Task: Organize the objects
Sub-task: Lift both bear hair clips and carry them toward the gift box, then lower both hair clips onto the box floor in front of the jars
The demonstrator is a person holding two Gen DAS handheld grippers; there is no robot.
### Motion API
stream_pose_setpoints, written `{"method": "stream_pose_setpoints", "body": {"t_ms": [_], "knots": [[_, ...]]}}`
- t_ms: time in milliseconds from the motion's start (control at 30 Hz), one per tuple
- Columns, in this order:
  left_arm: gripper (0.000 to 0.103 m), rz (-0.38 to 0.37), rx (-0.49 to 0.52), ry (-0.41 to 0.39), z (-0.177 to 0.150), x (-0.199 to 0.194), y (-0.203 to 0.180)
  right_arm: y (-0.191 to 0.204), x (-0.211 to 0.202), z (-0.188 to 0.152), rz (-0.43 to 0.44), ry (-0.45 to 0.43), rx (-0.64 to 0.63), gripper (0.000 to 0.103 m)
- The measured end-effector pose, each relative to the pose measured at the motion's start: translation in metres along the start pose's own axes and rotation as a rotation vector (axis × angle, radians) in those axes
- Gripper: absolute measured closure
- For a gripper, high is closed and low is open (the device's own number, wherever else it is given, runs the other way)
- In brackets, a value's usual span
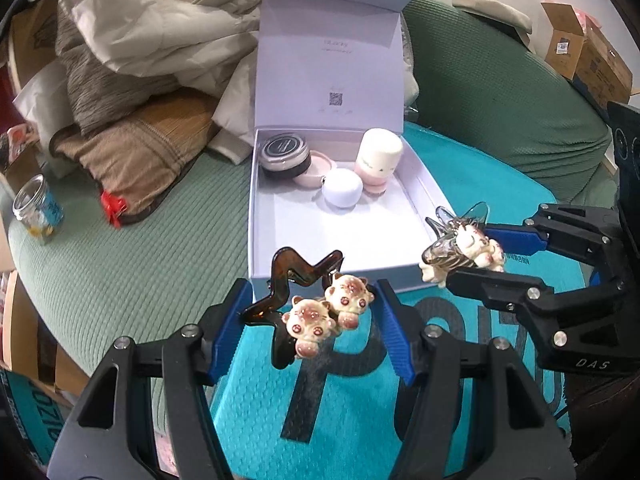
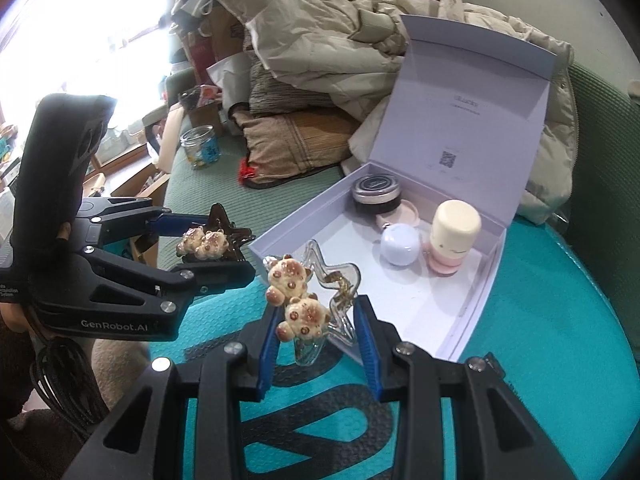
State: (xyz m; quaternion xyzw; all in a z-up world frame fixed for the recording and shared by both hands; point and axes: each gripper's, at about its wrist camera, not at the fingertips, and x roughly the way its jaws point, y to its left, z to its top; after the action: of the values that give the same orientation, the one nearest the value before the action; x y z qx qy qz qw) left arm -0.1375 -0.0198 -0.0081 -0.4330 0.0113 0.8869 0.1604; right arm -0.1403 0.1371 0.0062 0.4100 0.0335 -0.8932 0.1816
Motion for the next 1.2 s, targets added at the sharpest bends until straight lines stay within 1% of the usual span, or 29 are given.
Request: {"method": "stream_pose_setpoints", "body": {"t_ms": [333,533,767,900,1200], "knots": [[0.043,-0.021,0.056,0.017,0.025,0.028,-0.008,-0.031,0.016,0.006,-0.023,0.016,0.048,0.067],[0.043,-0.035,0.082,0.034,0.037,0.049,-0.011,-0.046,0.032,0.006,-0.030,0.040,0.070,0.067],[0.043,-0.045,0.098,0.061,0.046,0.076,-0.010,-0.058,0.052,0.005,-0.031,0.070,0.094,0.067],[0.043,-0.035,0.109,0.089,0.050,0.092,-0.010,-0.065,0.065,0.004,-0.033,0.090,0.103,0.067],[0.043,-0.032,0.170,0.124,0.056,0.117,-0.013,-0.077,0.085,0.005,-0.044,0.122,0.109,0.067]]}}
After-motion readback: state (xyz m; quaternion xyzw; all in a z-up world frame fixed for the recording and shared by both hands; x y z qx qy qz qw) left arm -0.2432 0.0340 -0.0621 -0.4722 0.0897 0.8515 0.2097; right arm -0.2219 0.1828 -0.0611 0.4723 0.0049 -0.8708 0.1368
